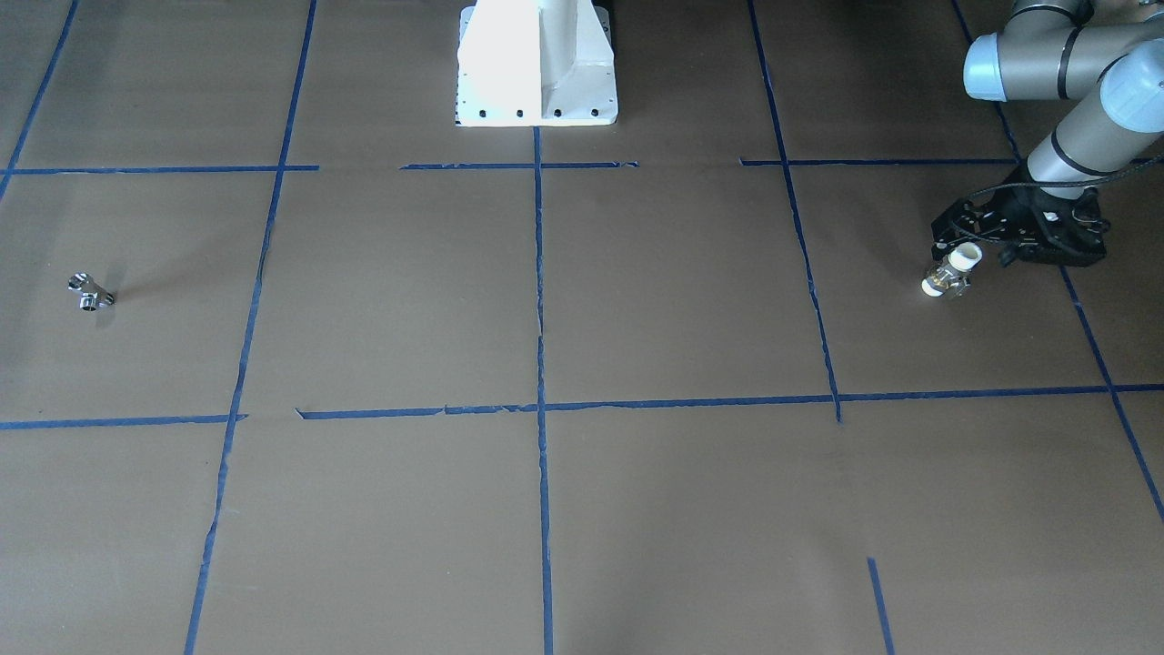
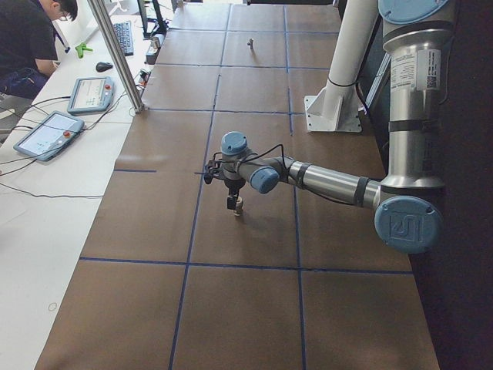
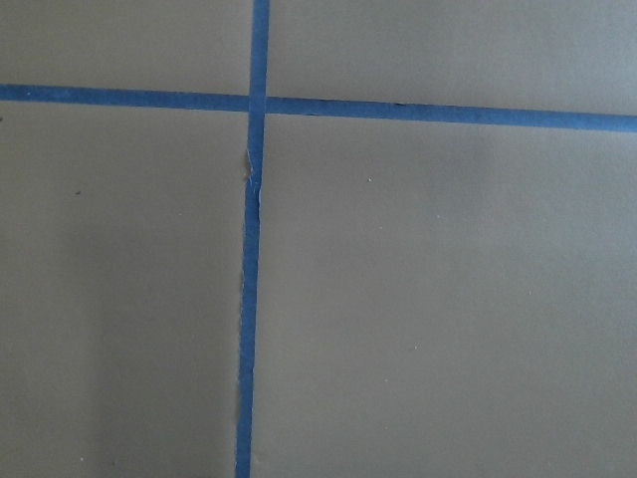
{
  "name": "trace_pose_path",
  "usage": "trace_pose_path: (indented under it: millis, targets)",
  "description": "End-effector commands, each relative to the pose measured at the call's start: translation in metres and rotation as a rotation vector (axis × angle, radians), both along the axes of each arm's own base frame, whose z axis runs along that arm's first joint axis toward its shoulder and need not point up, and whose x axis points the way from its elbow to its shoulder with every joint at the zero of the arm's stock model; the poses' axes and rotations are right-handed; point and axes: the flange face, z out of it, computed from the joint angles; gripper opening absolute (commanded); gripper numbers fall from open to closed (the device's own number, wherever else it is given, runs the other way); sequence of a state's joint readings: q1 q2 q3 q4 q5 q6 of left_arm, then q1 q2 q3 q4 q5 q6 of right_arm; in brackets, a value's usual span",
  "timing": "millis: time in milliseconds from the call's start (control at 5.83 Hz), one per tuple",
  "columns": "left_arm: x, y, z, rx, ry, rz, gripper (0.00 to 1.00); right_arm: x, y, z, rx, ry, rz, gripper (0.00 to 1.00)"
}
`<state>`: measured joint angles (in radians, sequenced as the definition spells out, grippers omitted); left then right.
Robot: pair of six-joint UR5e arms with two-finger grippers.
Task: Assemble PPR valve and pipe with both arms
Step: 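Lower the left gripper onto the white PPR valve and grasp it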
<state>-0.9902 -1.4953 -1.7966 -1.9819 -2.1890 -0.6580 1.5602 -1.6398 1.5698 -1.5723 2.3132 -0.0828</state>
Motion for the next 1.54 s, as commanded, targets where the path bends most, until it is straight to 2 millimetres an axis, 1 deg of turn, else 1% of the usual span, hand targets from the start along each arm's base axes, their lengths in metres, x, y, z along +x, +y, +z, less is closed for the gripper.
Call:
trace_pose_path:
  millis: [0, 171, 343, 514, 686, 857, 1029, 1200, 1371]
  targets:
    - [-0.001, 0.003, 0.004, -0.007, -0.005, 0.003, 1.00, 0.000, 0.000, 0.000, -0.001, 0.000, 0.000, 1.00]
    - [-0.002, 0.005, 0.006, -0.010, -0.006, 0.004, 1.00, 0.000, 0.000, 0.001, -0.001, 0.000, -0.001, 1.00]
    - [-0.003, 0.005, 0.007, -0.012, -0.006, 0.002, 0.62, -0.001, 0.000, 0.001, -0.002, 0.000, -0.002, 1.00]
    - [-0.002, 0.005, 0.007, -0.015, -0.007, 0.000, 0.15, 0.000, 0.000, 0.001, -0.002, -0.001, 0.000, 1.00]
    - [-0.002, 0.005, 0.004, -0.012, -0.004, 0.003, 0.01, 0.000, 0.000, 0.001, -0.002, -0.002, 0.000, 1.00]
    - [-0.002, 0.006, -0.002, -0.006, 0.005, 0.004, 0.00, 0.000, -0.001, -0.001, 0.001, -0.002, 0.000, 1.00]
    - [-0.003, 0.007, -0.013, 0.004, 0.014, 0.003, 0.00, 0.000, -0.001, 0.000, -0.001, -0.002, 0.000, 1.00]
    - [-0.004, 0.007, -0.036, 0.003, 0.022, -0.009, 0.00, -0.001, -0.001, 0.000, -0.001, -0.002, -0.002, 1.00]
    - [-0.002, 0.008, -0.074, -0.090, 0.024, -0.090, 0.00, -0.001, -0.001, 0.000, -0.001, -0.002, -0.002, 1.00]
